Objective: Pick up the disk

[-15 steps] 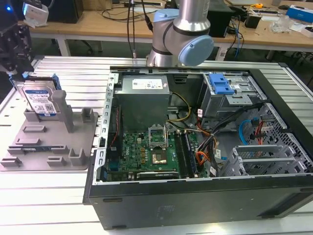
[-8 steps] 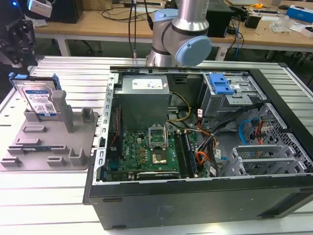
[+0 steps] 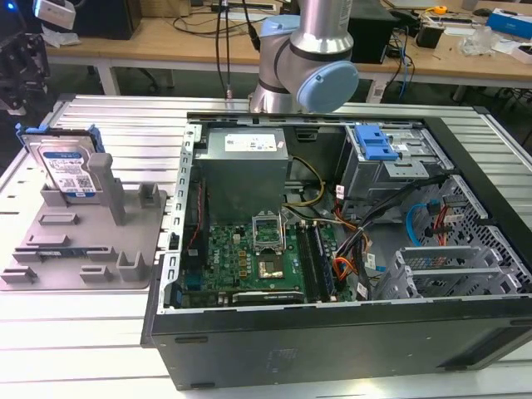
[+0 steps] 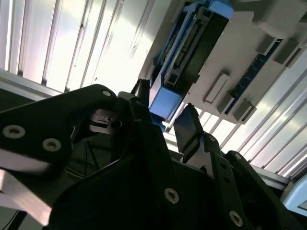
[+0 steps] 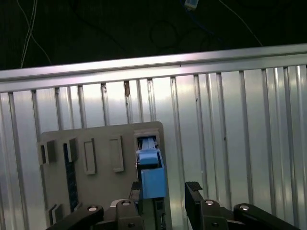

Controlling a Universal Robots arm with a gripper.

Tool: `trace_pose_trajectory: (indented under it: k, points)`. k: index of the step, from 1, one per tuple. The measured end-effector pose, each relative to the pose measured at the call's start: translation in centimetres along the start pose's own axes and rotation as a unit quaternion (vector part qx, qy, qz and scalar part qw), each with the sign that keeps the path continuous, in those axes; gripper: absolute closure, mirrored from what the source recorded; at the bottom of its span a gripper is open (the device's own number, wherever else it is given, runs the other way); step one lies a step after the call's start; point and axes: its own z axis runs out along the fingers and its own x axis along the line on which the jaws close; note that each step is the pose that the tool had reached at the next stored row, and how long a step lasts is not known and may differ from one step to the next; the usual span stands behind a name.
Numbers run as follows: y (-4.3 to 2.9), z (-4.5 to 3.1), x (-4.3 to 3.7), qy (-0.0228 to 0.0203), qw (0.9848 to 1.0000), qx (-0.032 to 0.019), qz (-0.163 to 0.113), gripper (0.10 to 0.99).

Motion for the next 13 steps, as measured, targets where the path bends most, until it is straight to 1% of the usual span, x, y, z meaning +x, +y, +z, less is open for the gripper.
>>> trace_pose_trajectory:
  k: [3, 8, 10, 13]
  points:
    - [0.15, 0.05, 0.04, 0.0004, 1.0000, 0.0000, -0.001, 0.604]
    - [0.16, 0.35, 0.15, 0.0012, 1.0000, -0.0008, -0.003, 0.604]
    - [0.15, 0.45, 0.34, 0.0021, 1.0000, -0.0021, -0.005, 0.604]
    - [0.08, 0.57, 0.91, 0.0044, 1.0000, -0.0046, -0.007, 0.604]
